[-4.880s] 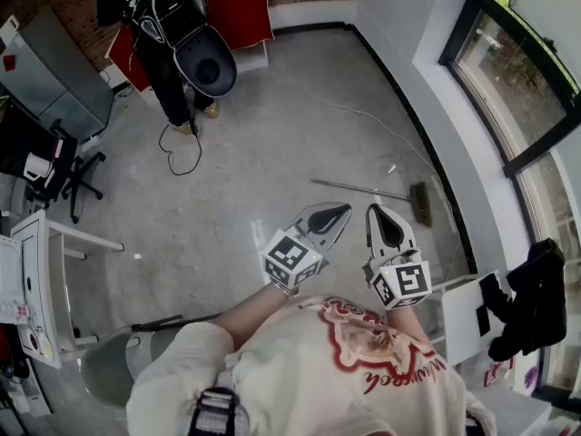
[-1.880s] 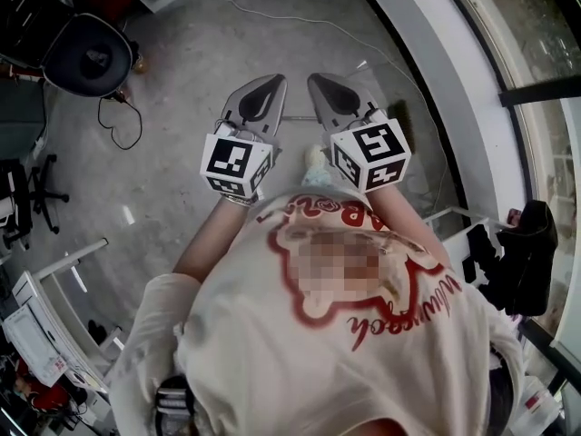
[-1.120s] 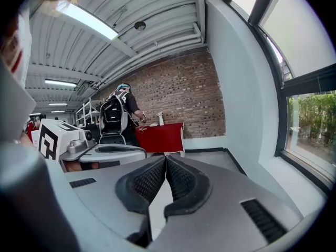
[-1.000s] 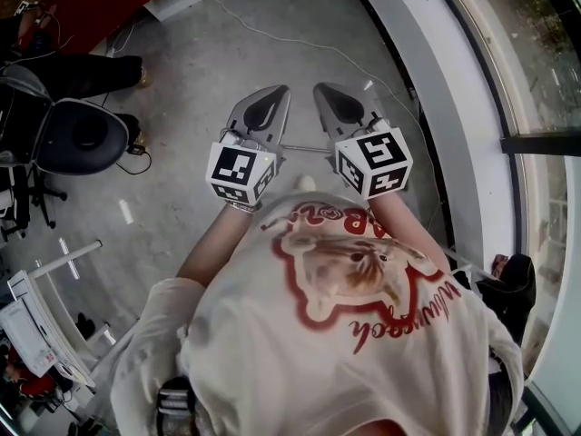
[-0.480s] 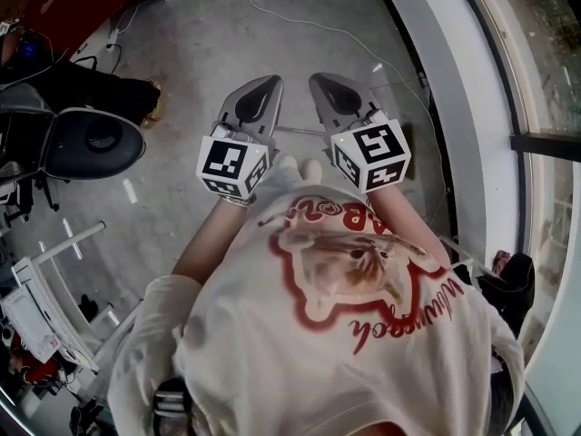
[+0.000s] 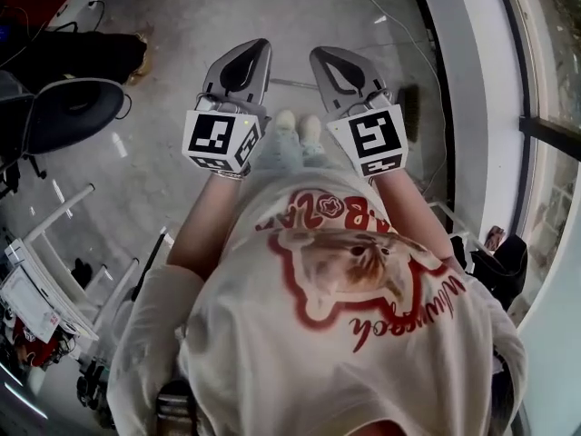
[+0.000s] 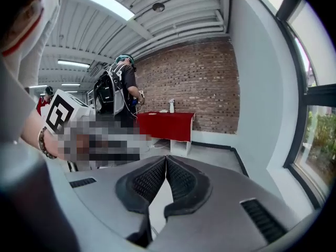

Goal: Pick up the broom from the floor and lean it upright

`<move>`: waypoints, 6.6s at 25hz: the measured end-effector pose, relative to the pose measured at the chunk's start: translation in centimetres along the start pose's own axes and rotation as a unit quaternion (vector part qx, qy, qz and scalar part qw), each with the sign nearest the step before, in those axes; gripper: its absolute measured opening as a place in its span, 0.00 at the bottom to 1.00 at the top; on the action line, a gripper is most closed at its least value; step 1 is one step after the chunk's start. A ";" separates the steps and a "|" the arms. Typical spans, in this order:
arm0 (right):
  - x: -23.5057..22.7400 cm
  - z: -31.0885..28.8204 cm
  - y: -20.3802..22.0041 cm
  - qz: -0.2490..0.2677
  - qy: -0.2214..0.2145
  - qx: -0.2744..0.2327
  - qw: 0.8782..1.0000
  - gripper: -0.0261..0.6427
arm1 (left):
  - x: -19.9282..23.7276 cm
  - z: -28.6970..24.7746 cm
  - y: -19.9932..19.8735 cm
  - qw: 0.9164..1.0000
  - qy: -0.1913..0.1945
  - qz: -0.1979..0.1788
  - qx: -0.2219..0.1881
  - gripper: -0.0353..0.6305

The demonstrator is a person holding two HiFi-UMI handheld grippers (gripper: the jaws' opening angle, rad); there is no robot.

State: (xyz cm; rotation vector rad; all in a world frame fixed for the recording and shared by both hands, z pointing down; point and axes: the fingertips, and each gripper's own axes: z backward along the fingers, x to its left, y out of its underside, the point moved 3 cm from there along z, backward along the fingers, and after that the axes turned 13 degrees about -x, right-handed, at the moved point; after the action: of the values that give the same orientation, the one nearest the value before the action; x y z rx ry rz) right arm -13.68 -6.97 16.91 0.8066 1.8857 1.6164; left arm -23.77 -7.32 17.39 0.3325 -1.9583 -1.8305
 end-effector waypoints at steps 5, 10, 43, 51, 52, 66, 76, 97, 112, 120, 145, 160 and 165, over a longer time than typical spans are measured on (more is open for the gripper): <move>0.4 -3.1 2.4 0.022 -0.038 0.007 0.999 0.08 | 2.1 -0.7 3.2 1.000 -0.018 0.021 0.007 0.09; 0.3 -5.7 7.3 0.029 -0.057 0.029 0.998 0.08 | 3.7 -1.3 6.7 0.999 -0.030 0.031 0.010 0.09; 5.8 -16.0 49.1 0.042 -0.222 0.192 0.955 0.24 | 15.2 -0.9 39.2 0.994 -0.046 0.040 0.092 0.09; 8.0 -16.3 58.3 0.073 -0.262 0.227 0.935 0.26 | 14.7 0.6 45.4 0.993 -0.036 0.042 0.108 0.09; 8.3 -16.4 59.4 0.075 -0.263 0.232 0.933 0.26 | 14.6 0.7 46.1 0.992 -0.037 0.048 0.111 0.09; 10.8 -18.0 72.6 0.115 -0.296 0.302 0.899 0.26 | 16.0 2.3 53.8 0.989 -0.024 0.069 0.130 0.09; 11.3 -19.9 79.4 0.155 -0.313 0.354 0.867 0.27 | 15.6 4.2 57.0 0.986 -0.013 0.084 0.144 0.09; 9.8 -19.4 81.0 0.157 -0.289 0.392 0.859 0.19 | 16.1 3.7 56.8 0.986 -0.008 0.071 0.152 0.09; 3.5 -17.1 59.6 0.135 -0.212 0.282 0.926 0.19 | 14.6 -2.9 43.6 0.989 0.005 0.028 0.144 0.08; -1.4 -13.2 43.8 0.126 -0.115 0.211 0.963 0.19 | 9.5 -6.3 32.7 0.993 0.039 0.024 0.113 0.09; -18.8 15.7 18.8 0.087 0.383 0.064 0.917 0.18 | -14.7 -15.8 17.3 0.942 0.316 -0.067 0.087 0.09; -26.8 42.1 16.7 0.018 0.595 -0.014 0.803 0.18 | -41.4 -19.9 16.8 0.882 0.460 -0.064 0.078 0.09; -27.8 50.2 17.8 -0.019 0.655 -0.037 0.755 0.18 | -49.3 -20.6 17.6 0.859 0.502 -0.068 0.069 0.09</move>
State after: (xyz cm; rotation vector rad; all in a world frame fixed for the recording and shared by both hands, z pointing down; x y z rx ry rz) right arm 43.42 8.70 27.27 -0.7040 2.5363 2.4843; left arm 31.15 -1.21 27.95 1.2118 -1.3010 -1.1524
